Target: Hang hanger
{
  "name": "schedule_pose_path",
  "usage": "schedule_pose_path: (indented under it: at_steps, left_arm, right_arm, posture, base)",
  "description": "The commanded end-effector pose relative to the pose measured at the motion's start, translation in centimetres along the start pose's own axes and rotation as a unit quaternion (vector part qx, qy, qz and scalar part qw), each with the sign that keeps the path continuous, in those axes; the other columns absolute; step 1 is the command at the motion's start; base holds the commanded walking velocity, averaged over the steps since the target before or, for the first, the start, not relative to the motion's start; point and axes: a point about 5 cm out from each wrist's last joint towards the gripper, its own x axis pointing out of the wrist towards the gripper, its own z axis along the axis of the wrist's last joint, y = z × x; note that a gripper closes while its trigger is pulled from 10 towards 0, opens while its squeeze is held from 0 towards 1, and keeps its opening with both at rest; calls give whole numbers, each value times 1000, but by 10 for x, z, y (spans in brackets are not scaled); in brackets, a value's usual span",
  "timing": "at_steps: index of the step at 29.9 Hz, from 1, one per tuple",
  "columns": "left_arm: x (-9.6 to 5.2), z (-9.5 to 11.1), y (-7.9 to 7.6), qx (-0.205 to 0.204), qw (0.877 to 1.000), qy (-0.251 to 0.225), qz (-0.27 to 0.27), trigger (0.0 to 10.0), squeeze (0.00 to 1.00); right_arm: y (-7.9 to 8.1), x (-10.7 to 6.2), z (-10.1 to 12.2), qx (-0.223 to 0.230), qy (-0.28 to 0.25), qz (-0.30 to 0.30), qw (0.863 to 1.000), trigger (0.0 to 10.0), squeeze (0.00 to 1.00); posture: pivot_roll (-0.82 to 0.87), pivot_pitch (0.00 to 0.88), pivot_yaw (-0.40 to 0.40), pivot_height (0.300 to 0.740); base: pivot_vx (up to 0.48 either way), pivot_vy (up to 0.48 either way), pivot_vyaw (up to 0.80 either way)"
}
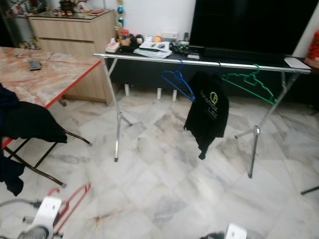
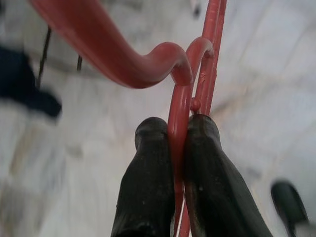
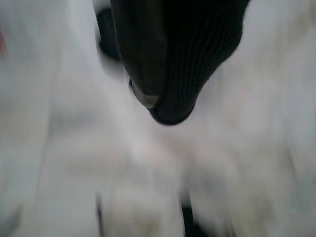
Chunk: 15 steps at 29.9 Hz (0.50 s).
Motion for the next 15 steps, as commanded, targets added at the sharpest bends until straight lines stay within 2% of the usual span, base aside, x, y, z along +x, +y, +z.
schedule_pose_path:
  at_steps: [1, 3, 6, 7, 9, 10, 11, 12, 13, 14, 15]
  left_arm:
    - [1, 8, -1, 18, 1000, -22, -6, 10000, 0]
    - [3, 18, -4, 29, 998, -45, -11, 10000, 0]
    - [3, 25, -6, 41, 997, -66, -16, 10000, 0]
    - [3, 28, -6, 45, 996, -77, -20, 10000, 0]
    - [3, 31, -6, 48, 995, -85, -23, 10000, 0]
    - [3, 42, -6, 68, 990, -116, -44, 10000, 0]
    - [3, 42, -6, 68, 990, -116, -44, 10000, 0]
    - [2, 51, -8, 85, 984, -135, -79, 10000, 0]
    - [2, 53, -9, 91, 982, -140, -93, 10000, 0]
    - [0, 59, -12, 114, 973, -152, -131, 10000, 0]
    - [0, 59, -12, 114, 973, -152, -131, 10000, 0]
  right_arm:
    - [4, 10, 48, -1, -87, 4, 996, 10000, 0]
    - [12, 12, 63, 1, -111, 15, 994, 10000, 0]
    - [17, 14, 71, -15, -112, 14, 993, 10000, 0]
    - [19, 15, 72, -39, -101, 13, 994, 10000, 0]
    - [21, 16, 74, -56, -94, 12, 994, 10000, 0]
    - [30, 18, 79, -106, -80, 22, 991, 10000, 0]
    - [30, 18, 79, -106, -80, 22, 991, 10000, 0]
    - [40, 19, 86, -135, -83, 44, 986, 10000, 0]
    - [44, 19, 89, -144, -86, 54, 984, 10000, 0]
    - [51, 19, 94, -169, -92, 69, 979, 10000, 0]
    - [51, 19, 94, -169, -92, 69, 979, 10000, 0]
  posture:
    - [-11, 0, -4, 740]
    - [-11, 0, -5, 740]
    - [-11, 0, -6, 740]
    - [-13, 0, -6, 740]
    - [-13, 0, -6, 740]
    - [-15, 0, -8, 740]
    - [-15, 0, -8, 740]
    - [-15, 0, -9, 740]
    - [-14, 0, -10, 740]
    - [-9, 0, -12, 740]
    - [-9, 0, -12, 740]
  base:
    - [0, 0, 0]
    - [0, 0, 0]
    - [0, 0, 0]
    - [0, 0, 0]
    - [0, 0, 0]
    - [0, 0, 0]
    - [0, 0, 0]
    - [0, 0, 0]
    - [0, 0, 0]
    - [0, 0, 0]
    - [0, 0, 0]
